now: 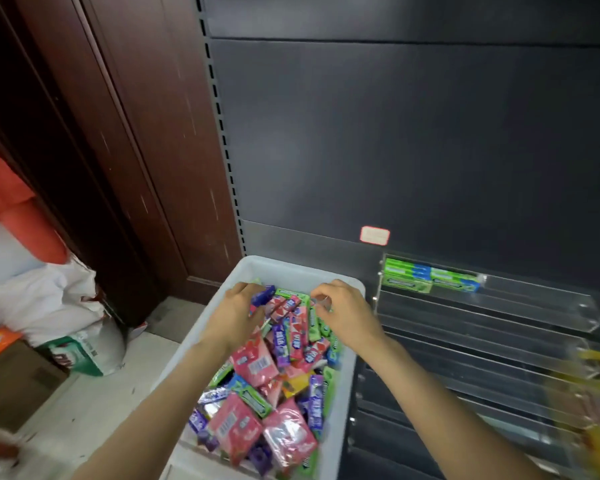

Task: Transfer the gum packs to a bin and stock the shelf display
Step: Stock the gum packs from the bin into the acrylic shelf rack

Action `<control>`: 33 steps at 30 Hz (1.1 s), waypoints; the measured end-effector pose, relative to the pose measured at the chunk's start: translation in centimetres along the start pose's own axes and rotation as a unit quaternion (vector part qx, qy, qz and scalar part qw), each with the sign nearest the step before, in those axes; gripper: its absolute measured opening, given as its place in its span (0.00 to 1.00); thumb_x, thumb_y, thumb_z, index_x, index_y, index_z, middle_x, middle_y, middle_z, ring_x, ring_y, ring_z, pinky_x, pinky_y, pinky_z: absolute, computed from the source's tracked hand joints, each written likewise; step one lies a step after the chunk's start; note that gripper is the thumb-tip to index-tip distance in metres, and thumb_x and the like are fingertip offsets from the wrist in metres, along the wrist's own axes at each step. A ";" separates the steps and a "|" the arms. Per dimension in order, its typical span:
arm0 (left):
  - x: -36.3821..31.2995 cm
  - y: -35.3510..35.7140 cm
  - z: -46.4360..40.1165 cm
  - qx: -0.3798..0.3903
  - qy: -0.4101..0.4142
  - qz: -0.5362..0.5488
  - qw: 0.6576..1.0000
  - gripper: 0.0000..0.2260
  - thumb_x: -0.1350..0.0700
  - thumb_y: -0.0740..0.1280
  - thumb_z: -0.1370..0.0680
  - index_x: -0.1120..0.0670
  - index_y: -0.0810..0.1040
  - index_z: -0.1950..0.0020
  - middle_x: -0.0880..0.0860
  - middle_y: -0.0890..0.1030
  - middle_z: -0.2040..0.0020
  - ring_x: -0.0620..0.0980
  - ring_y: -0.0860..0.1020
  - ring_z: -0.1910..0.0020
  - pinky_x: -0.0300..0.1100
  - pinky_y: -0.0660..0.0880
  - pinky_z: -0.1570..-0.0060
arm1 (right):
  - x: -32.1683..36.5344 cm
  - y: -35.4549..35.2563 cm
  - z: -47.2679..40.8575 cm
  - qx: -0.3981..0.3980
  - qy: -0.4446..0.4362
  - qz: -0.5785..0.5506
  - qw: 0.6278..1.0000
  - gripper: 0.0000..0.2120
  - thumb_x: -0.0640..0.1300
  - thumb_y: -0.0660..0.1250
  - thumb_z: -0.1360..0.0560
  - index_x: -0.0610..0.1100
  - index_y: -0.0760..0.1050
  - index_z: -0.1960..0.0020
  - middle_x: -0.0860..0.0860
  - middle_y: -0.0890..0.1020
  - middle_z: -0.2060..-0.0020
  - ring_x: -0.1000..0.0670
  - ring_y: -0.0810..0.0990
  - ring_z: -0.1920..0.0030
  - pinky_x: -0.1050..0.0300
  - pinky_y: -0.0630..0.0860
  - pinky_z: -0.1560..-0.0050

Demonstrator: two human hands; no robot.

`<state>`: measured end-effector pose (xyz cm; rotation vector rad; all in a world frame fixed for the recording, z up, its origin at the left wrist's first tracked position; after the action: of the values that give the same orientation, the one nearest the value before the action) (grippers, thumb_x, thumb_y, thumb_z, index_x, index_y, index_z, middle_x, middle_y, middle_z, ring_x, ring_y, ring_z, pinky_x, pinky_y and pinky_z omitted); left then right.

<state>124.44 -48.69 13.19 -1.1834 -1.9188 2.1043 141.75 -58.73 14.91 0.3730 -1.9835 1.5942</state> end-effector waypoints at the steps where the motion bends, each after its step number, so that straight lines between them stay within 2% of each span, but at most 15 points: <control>1: 1.4 -0.1 -0.3 0.019 0.001 -0.006 1.000 0.18 0.58 0.66 0.24 0.56 0.73 0.34 0.56 0.74 0.37 0.57 0.72 0.38 0.44 0.68 0.38 | 0.5 1.2 -0.5 0.012 0.019 -0.006 1.000 0.10 0.40 0.64 0.24 0.45 0.78 0.44 0.48 0.77 0.49 0.50 0.78 0.50 0.55 0.75 0.48; 3: 3.5 0.1 -1.0 0.061 0.004 -0.015 0.998 0.19 0.56 0.65 0.23 0.54 0.70 0.32 0.55 0.73 0.36 0.55 0.71 0.36 0.43 0.66 0.37 | 1.1 3.4 -1.2 0.032 0.058 -0.006 0.998 0.13 0.41 0.64 0.24 0.45 0.76 0.40 0.47 0.77 0.46 0.47 0.77 0.46 0.51 0.73 0.42; 5: 4.9 0.5 -1.6 0.101 0.016 -0.019 0.995 0.21 0.55 0.64 0.22 0.54 0.68 0.30 0.55 0.71 0.34 0.54 0.69 0.35 0.44 0.65 0.36 | 1.5 5.3 -1.6 0.057 0.092 0.003 0.994 0.18 0.42 0.64 0.23 0.45 0.72 0.34 0.46 0.75 0.40 0.47 0.75 0.41 0.53 0.69 0.36; 10: 5.5 2.0 -2.8 0.169 0.062 -0.035 0.983 0.24 0.51 0.63 0.21 0.53 0.62 0.26 0.53 0.65 0.28 0.53 0.65 0.31 0.44 0.63 0.32 | 0.8 7.9 -2.0 0.062 0.199 -0.010 0.978 0.25 0.44 0.62 0.21 0.44 0.61 0.26 0.46 0.68 0.30 0.46 0.65 0.30 0.52 0.60 0.29; 14: 5.5 3.0 -4.3 0.187 0.086 -0.059 0.977 0.27 0.47 0.62 0.21 0.51 0.59 0.25 0.52 0.60 0.25 0.52 0.60 0.27 0.45 0.60 0.29 | 0.5 8.4 -2.6 0.085 0.242 -0.037 0.966 0.23 0.46 0.58 0.20 0.46 0.60 0.26 0.44 0.71 0.33 0.46 0.72 0.35 0.50 0.68 0.32; 17: 5.7 3.7 -5.1 0.202 0.092 -0.065 0.973 0.27 0.46 0.61 0.21 0.51 0.58 0.24 0.50 0.57 0.23 0.51 0.57 0.25 0.44 0.56 0.28 | 0.1 8.3 -3.0 0.069 0.265 -0.048 0.961 0.22 0.45 0.55 0.19 0.45 0.60 0.26 0.45 0.68 0.30 0.45 0.70 0.33 0.52 0.66 0.31; 19: 5.9 4.0 -5.3 0.205 0.096 -0.068 0.972 0.26 0.45 0.61 0.21 0.52 0.60 0.25 0.49 0.57 0.24 0.51 0.57 0.26 0.45 0.56 0.27 | -0.4 8.2 -3.1 0.049 0.280 -0.066 0.957 0.18 0.43 0.55 0.18 0.43 0.65 0.29 0.44 0.74 0.35 0.46 0.75 0.38 0.56 0.70 0.40; 21: 6.0 4.1 -5.4 0.203 0.097 -0.061 0.973 0.25 0.46 0.61 0.21 0.52 0.63 0.26 0.49 0.58 0.24 0.51 0.58 0.26 0.45 0.57 0.27 | -0.9 8.1 -3.2 0.028 0.293 -0.087 0.952 0.15 0.41 0.58 0.20 0.42 0.70 0.33 0.44 0.80 0.43 0.47 0.79 0.47 0.57 0.73 0.47; 23: 5.9 4.1 -5.6 0.192 0.090 -0.043 0.976 0.24 0.46 0.63 0.22 0.52 0.65 0.27 0.51 0.61 0.25 0.51 0.60 0.27 0.45 0.59 0.28 | -1.3 7.8 -3.3 0.013 0.309 -0.102 0.945 0.15 0.40 0.61 0.21 0.40 0.71 0.35 0.45 0.81 0.47 0.48 0.79 0.50 0.58 0.73 0.50; 27: 5.4 4.3 -6.2 0.153 0.064 0.007 0.986 0.22 0.47 0.65 0.23 0.53 0.70 0.31 0.53 0.71 0.33 0.52 0.68 0.34 0.45 0.65 0.32 | -1.6 7.4 -3.5 0.042 0.312 -0.112 0.943 0.18 0.38 0.63 0.23 0.40 0.69 0.33 0.43 0.80 0.44 0.46 0.79 0.44 0.57 0.73 0.47; 33: 4.2 4.7 -7.0 0.142 0.079 -0.019 0.986 0.17 0.51 0.64 0.22 0.52 0.72 0.33 0.52 0.73 0.34 0.54 0.66 0.34 0.46 0.61 0.32 | -2.3 7.7 -3.8 0.032 0.324 -0.136 0.936 0.17 0.35 0.67 0.26 0.41 0.74 0.38 0.44 0.82 0.47 0.47 0.80 0.48 0.55 0.76 0.49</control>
<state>127.48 -41.78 7.49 -1.1989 -1.5021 2.1035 140.39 -53.47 7.89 0.1096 -1.3177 1.3727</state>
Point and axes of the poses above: each hand's wrist, its own z-axis away from the middle knuckle, its own y-axis out of the palm, x = y × z, the point moved 2 cm from there along -z, towards the middle knuckle
